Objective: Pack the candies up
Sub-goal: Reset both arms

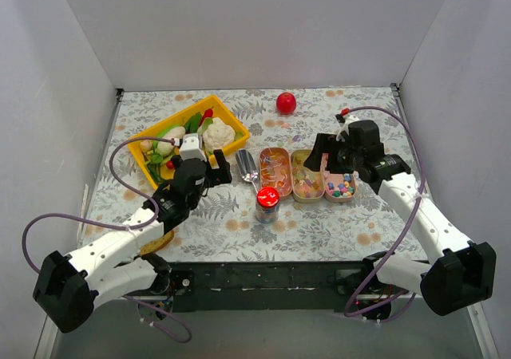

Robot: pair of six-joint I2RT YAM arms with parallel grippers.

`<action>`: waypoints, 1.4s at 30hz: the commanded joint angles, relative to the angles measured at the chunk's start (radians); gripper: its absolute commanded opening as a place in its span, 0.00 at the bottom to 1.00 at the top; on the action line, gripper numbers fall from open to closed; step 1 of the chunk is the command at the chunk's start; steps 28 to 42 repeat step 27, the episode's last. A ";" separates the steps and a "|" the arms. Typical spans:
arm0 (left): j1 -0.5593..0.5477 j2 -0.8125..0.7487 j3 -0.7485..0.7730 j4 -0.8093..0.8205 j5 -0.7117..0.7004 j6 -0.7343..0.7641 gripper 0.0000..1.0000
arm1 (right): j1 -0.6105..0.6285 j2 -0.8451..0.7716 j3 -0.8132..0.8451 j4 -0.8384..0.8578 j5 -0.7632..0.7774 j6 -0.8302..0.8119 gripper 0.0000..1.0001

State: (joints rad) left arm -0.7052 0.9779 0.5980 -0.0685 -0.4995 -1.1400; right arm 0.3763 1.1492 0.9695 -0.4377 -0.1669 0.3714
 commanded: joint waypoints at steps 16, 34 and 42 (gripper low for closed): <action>0.039 0.110 0.235 -0.182 -0.014 -0.070 0.98 | -0.122 -0.052 -0.072 0.063 0.109 0.083 0.89; 0.039 0.064 0.189 -0.154 -0.008 -0.075 0.98 | -0.145 -0.048 -0.098 0.077 0.118 0.096 0.88; 0.039 0.064 0.189 -0.154 -0.008 -0.075 0.98 | -0.145 -0.048 -0.098 0.077 0.118 0.096 0.88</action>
